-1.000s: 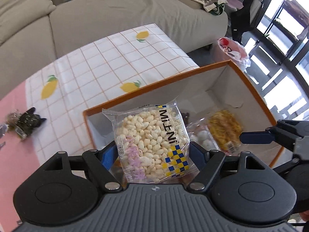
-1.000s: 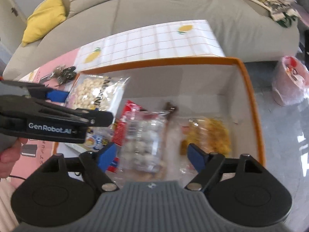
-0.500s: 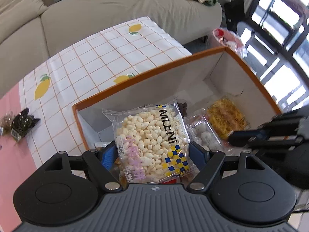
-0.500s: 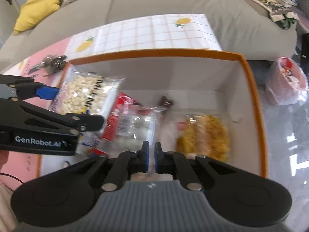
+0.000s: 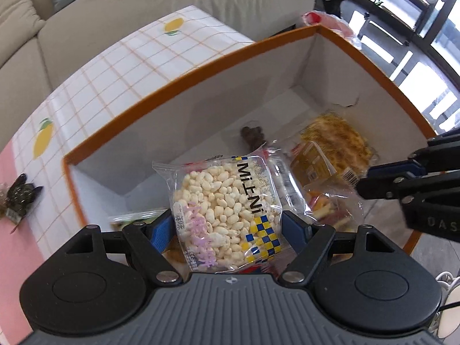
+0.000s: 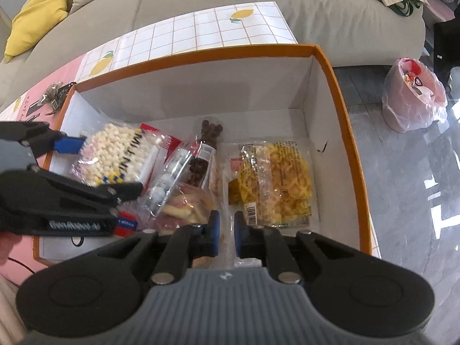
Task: Organize snacks
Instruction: 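Open the right gripper to drop the waffle pack while the left releases the MiLNi bag, then withdraw both tools from the box back toward the remaining packets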
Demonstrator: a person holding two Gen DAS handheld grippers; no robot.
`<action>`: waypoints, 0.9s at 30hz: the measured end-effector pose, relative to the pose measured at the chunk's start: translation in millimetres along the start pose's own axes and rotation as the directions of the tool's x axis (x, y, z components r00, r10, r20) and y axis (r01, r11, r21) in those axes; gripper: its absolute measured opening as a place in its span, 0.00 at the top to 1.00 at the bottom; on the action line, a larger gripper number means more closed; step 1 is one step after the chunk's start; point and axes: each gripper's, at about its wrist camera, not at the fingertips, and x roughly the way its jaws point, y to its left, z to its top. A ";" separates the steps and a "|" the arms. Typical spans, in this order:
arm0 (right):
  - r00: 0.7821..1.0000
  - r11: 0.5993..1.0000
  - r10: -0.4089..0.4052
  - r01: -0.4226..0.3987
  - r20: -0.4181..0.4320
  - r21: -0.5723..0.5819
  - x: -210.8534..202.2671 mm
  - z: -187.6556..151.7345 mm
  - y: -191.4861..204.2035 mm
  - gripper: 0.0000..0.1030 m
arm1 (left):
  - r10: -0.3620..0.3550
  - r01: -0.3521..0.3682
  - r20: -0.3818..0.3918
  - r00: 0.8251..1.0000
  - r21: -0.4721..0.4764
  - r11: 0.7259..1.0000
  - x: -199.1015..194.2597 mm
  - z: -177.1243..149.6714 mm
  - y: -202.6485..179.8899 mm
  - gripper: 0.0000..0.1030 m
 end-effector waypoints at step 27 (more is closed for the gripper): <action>0.999 0.997 -0.052 0.051 0.015 0.053 -25.0 -10.8 14.4 0.33 | -0.116 0.122 0.054 0.992 -0.119 0.985 -39.2 -14.8 25.4 0.05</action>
